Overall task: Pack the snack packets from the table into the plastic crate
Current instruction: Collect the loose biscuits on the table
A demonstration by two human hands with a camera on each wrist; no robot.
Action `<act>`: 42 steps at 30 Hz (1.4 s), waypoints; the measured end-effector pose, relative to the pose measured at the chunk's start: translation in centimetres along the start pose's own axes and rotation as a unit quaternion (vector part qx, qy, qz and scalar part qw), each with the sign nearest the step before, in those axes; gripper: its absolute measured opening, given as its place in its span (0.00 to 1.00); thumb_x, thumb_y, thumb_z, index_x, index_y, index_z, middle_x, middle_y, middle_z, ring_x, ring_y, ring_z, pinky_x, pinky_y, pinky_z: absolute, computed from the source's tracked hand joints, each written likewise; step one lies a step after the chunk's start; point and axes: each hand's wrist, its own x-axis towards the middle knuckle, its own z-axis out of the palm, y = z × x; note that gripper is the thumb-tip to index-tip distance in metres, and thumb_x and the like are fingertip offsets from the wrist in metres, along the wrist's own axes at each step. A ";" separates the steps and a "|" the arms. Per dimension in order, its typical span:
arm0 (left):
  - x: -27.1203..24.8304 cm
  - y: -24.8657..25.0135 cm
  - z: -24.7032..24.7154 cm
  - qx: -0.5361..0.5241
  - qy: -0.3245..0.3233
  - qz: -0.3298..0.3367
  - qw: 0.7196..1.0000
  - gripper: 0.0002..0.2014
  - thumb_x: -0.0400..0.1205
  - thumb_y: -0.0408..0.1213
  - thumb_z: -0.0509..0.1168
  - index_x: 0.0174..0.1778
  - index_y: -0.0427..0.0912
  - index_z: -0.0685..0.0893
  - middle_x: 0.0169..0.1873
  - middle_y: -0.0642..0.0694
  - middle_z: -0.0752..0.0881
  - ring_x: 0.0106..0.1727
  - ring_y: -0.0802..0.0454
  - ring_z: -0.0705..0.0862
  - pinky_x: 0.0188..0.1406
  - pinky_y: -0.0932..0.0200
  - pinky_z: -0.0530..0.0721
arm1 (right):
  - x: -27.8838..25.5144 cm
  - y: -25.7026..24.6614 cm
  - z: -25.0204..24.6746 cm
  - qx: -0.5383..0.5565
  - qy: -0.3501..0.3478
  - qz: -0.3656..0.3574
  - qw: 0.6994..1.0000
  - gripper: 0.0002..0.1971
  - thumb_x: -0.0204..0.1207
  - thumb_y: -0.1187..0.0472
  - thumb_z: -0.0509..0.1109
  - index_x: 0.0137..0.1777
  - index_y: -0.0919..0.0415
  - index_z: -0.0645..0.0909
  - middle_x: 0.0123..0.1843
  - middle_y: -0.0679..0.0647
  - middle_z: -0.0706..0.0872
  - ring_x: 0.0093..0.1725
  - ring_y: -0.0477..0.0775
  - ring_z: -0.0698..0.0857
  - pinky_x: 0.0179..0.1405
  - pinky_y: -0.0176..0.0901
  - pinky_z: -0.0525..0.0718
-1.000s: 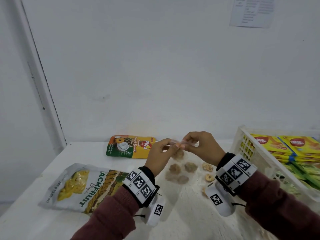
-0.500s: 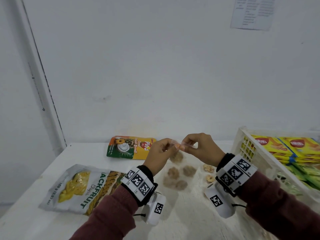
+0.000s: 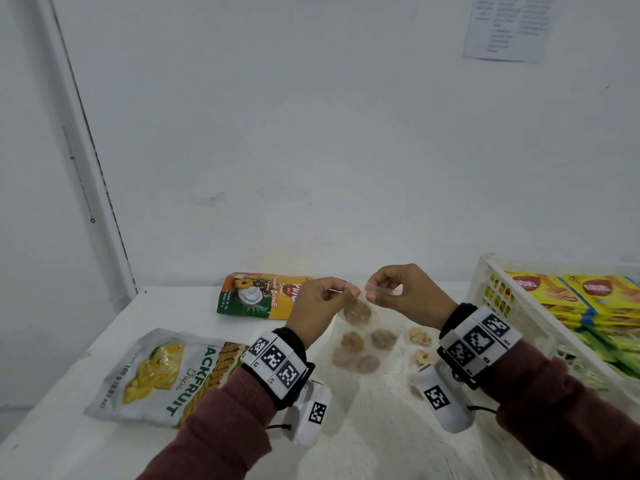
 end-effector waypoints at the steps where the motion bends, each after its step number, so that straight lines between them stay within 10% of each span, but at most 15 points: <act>1: 0.0 0.0 -0.1 0.006 -0.001 0.000 1.000 0.03 0.77 0.27 0.68 0.40 0.33 0.87 0.18 0.58 0.84 0.21 0.69 0.80 0.22 0.79 0.72 | 0.0 -0.1 0.1 0.004 -0.004 0.000 1.000 0.09 0.71 0.57 0.75 0.34 0.43 0.80 0.36 0.42 0.85 0.40 0.43 0.82 0.63 0.59 0.77; 9: 0.0 -0.5 -0.7 0.009 -0.006 0.018 1.000 0.07 0.76 0.26 0.70 0.34 0.41 0.86 0.24 0.54 0.86 0.29 0.61 0.83 0.35 0.68 0.81 | -0.1 0.0 1.1 0.001 -0.011 0.000 1.000 0.12 0.74 0.58 0.71 0.33 0.41 0.77 0.30 0.28 0.82 0.35 0.34 0.79 0.59 0.53 0.75; 15: -0.4 -0.3 -0.5 -0.025 -0.047 0.005 0.999 0.05 0.77 0.27 0.68 0.40 0.40 0.86 0.31 0.54 0.89 0.32 0.61 0.86 0.34 0.68 0.83 | -0.3 -0.8 1.5 0.005 0.030 -0.004 1.000 0.10 0.63 0.38 0.69 0.31 0.41 0.78 0.29 0.33 0.83 0.36 0.39 0.79 0.60 0.62 0.76; 23: -0.6 -0.3 -0.6 -0.012 -0.006 -0.001 1.000 0.07 0.77 0.29 0.69 0.35 0.42 0.88 0.26 0.55 0.88 0.27 0.64 0.82 0.30 0.70 0.79 | -1.3 -0.4 1.5 0.075 0.043 0.035 0.996 0.07 0.66 0.54 0.79 0.34 0.47 0.83 0.30 0.35 0.85 0.35 0.32 0.81 0.60 0.47 0.76; 28: -1.0 -0.2 -1.2 -0.028 0.014 -0.006 0.999 0.05 0.78 0.29 0.68 0.36 0.37 0.86 0.21 0.55 0.86 0.24 0.64 0.82 0.29 0.70 0.79 | -2.2 0.7 1.2 0.044 0.056 0.056 0.996 0.08 0.70 0.54 0.76 0.32 0.43 0.82 0.34 0.31 0.86 0.40 0.35 0.83 0.70 0.61 0.69; 34: -1.5 0.0 -1.1 -0.025 0.005 -0.005 1.000 0.07 0.78 0.28 0.68 0.34 0.40 0.86 0.23 0.58 0.86 0.26 0.65 0.83 0.30 0.71 0.81 | -3.2 -0.8 2.0 -0.040 0.086 0.040 0.995 0.11 0.77 0.53 0.69 0.34 0.41 0.74 0.37 0.37 0.81 0.47 0.40 0.81 0.54 0.39 0.52; 42: -2.3 0.1 -2.1 -0.041 -0.008 -0.016 0.999 0.05 0.78 0.28 0.68 0.36 0.35 0.85 0.25 0.56 0.87 0.29 0.59 0.84 0.35 0.63 0.83 | -4.5 -0.7 2.1 -0.014 0.104 0.051 0.993 0.10 0.70 0.46 0.72 0.30 0.39 0.76 0.34 0.20 0.80 0.42 0.26 0.79 0.65 0.55 0.65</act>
